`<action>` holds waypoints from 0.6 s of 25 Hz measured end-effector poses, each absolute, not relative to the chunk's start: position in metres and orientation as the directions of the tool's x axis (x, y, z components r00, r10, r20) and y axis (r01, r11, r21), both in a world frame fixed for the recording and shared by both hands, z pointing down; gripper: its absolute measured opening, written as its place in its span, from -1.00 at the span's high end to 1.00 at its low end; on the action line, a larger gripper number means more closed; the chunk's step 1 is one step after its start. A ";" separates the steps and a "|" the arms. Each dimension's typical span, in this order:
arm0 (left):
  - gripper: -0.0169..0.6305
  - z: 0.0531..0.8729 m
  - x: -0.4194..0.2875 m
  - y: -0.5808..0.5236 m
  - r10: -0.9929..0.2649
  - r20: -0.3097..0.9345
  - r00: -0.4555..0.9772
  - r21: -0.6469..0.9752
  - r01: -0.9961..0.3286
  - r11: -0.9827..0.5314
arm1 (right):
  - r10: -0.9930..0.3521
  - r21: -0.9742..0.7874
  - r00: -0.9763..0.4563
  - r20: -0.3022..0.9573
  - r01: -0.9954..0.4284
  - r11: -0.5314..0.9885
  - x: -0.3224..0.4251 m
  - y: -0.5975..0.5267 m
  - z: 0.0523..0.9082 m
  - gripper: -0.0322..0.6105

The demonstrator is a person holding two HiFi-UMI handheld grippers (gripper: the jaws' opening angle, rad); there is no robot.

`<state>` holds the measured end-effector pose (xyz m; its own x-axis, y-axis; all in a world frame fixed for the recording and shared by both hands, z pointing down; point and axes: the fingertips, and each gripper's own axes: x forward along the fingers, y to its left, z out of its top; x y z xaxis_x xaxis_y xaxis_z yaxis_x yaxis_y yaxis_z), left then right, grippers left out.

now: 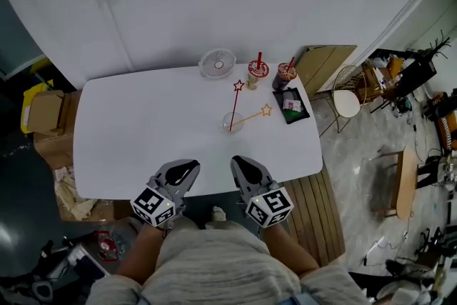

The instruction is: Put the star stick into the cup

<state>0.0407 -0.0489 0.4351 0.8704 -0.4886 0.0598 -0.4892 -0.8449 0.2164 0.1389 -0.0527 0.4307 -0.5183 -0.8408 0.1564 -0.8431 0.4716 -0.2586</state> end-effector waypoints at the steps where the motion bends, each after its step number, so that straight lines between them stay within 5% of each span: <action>1: 0.90 0.432 0.042 -0.046 -0.487 0.056 0.872 0.211 -0.487 -0.848 | -0.837 -0.259 -0.524 0.157 -0.840 0.477 0.139 -0.049 0.429 0.84; 15: 0.90 0.419 0.071 -0.006 -0.455 0.056 0.889 0.164 -0.458 -0.874 | -0.790 -0.243 -0.592 0.160 -0.799 0.550 0.142 -0.015 0.425 0.84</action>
